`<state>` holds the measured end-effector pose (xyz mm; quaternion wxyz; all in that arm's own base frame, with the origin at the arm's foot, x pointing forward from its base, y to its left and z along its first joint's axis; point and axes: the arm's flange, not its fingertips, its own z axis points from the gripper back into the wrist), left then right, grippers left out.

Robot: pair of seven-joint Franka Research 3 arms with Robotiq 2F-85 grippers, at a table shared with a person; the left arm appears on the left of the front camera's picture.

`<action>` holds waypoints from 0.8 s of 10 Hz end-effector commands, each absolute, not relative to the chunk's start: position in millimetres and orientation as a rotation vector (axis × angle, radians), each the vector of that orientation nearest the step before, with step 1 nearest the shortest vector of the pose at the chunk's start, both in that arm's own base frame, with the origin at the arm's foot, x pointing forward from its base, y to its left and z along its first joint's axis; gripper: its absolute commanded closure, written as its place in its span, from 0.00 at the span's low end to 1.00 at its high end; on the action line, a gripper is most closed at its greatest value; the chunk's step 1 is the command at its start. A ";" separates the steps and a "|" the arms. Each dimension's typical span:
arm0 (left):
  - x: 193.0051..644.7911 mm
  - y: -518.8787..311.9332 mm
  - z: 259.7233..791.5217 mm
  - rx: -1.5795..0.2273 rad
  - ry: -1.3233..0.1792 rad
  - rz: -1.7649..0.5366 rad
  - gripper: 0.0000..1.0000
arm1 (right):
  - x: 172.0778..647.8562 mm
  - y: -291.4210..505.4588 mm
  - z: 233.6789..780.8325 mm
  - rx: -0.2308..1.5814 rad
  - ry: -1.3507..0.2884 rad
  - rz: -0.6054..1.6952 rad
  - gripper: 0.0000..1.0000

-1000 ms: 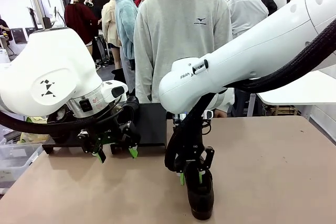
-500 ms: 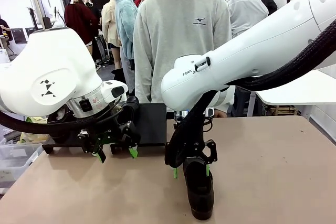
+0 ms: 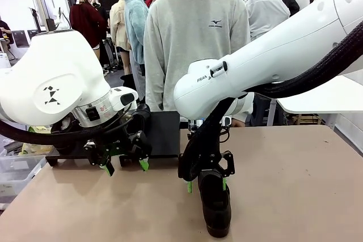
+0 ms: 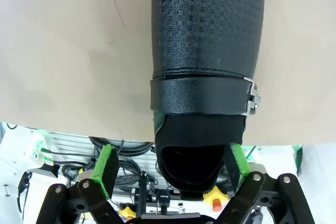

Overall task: Organize the shoes by placing them on the stand.
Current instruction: Place the Shoe from the middle of the table onto the Shoes Stand.

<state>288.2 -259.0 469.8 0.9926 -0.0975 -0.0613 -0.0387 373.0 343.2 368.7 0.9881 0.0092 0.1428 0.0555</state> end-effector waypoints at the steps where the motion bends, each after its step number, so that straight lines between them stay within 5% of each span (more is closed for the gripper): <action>1: 287.5 -257.5 470.1 -0.204 -0.115 -0.073 0.00 | 373.1 343.1 368.5 0.018 0.286 0.107 0.00; 5: 287.5 -257.5 470.1 -0.204 -0.115 -0.073 0.00 | 344.6 332.6 438.3 0.037 0.145 0.171 0.00; 8: 287.5 -257.5 470.1 -0.204 -0.115 -0.073 0.00 | 357.8 253.0 472.7 0.082 0.147 0.193 0.00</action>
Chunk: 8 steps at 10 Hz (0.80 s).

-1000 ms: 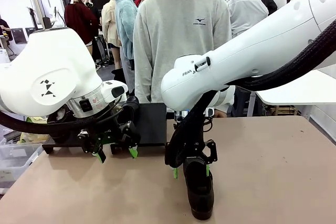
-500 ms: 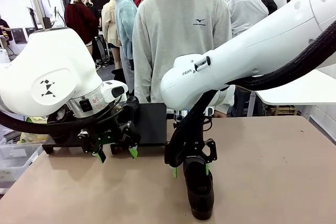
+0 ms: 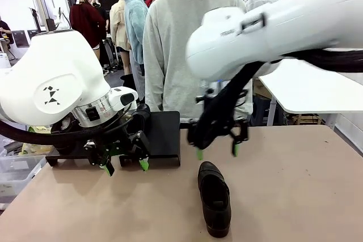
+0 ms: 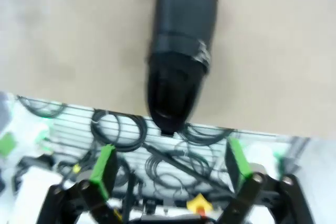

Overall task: Organize the shoes by placing them on the stand.
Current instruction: Place the Shoe from the middle of the table onto the Shoes Stand.

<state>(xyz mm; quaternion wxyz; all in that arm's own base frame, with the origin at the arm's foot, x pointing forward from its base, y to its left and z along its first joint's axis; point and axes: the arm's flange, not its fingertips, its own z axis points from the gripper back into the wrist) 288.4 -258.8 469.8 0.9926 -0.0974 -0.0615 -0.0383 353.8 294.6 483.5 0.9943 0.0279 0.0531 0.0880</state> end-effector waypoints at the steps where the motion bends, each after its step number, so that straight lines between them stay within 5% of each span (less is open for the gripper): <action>1: 287.5 -257.5 470.1 -0.204 -0.115 -0.073 0.00 | 357.9 216.8 477.8 0.053 0.145 0.166 0.00; 5: 288.3 -258.8 469.6 -0.195 -0.123 -0.077 0.00 | 341.4 106.9 469.8 0.129 0.184 0.225 0.00; 8: 266.0 -323.0 455.4 -0.176 -0.144 -0.029 0.00 | 343.6 97.5 469.8 0.131 0.192 0.211 0.00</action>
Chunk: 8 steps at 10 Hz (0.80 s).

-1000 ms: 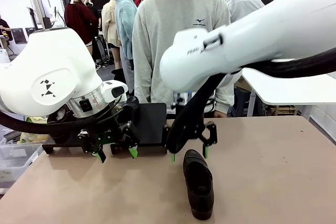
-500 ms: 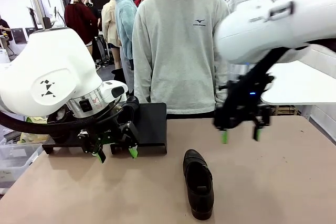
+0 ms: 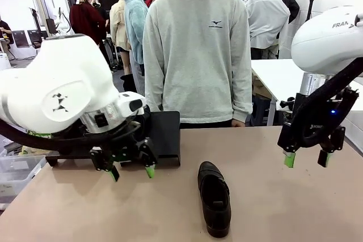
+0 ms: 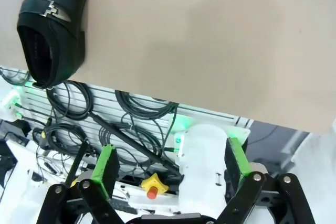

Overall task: Organize the shoes by placing them on the stand.
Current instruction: Place the Shoe from the middle of the table onto the Shoes Stand.

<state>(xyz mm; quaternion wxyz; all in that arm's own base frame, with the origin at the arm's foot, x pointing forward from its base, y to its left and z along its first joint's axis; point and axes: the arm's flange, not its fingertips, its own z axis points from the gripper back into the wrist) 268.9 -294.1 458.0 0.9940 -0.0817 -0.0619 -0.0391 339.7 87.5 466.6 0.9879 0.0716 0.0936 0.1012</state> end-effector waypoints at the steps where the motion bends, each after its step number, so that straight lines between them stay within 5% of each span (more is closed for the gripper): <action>1: 264.8 -343.7 449.7 -0.198 -0.173 0.016 0.00 | 343.6 97.5 469.8 0.131 0.192 0.211 0.00; 8: 283.5 -442.3 398.4 -0.112 -0.163 0.216 0.00 | 343.6 97.5 469.8 0.131 0.192 0.211 0.00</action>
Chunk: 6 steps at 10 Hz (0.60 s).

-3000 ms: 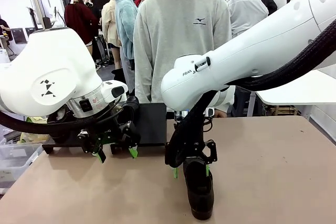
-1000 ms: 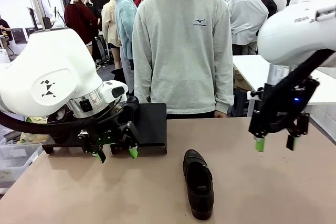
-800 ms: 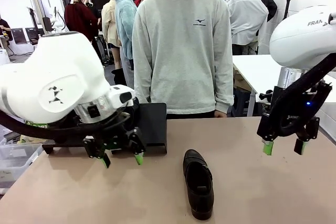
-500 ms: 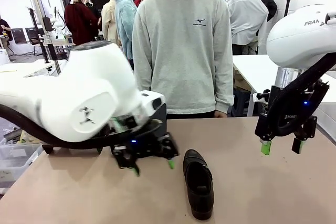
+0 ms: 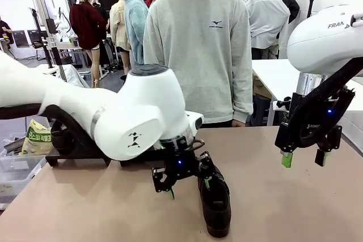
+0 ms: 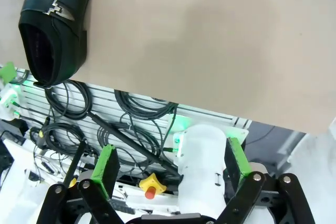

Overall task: Organize the shoes by placing them on the stand.
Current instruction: Place the Shoe from the middle of the table onto the Shoes Stand.

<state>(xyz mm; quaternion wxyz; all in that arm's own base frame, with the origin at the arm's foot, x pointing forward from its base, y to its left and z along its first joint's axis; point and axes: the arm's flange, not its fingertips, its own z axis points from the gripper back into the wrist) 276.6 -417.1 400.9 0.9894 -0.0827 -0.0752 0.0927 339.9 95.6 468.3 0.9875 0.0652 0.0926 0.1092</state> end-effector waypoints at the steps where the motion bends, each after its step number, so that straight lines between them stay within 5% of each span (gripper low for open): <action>1: 288.7 -447.8 387.6 -0.103 -0.145 0.219 0.00 | 343.6 97.5 469.8 0.131 0.192 0.211 0.00; 6: 291.8 -462.6 353.3 -0.053 -0.054 0.157 0.00 | 343.6 97.5 469.8 0.131 0.192 0.211 0.00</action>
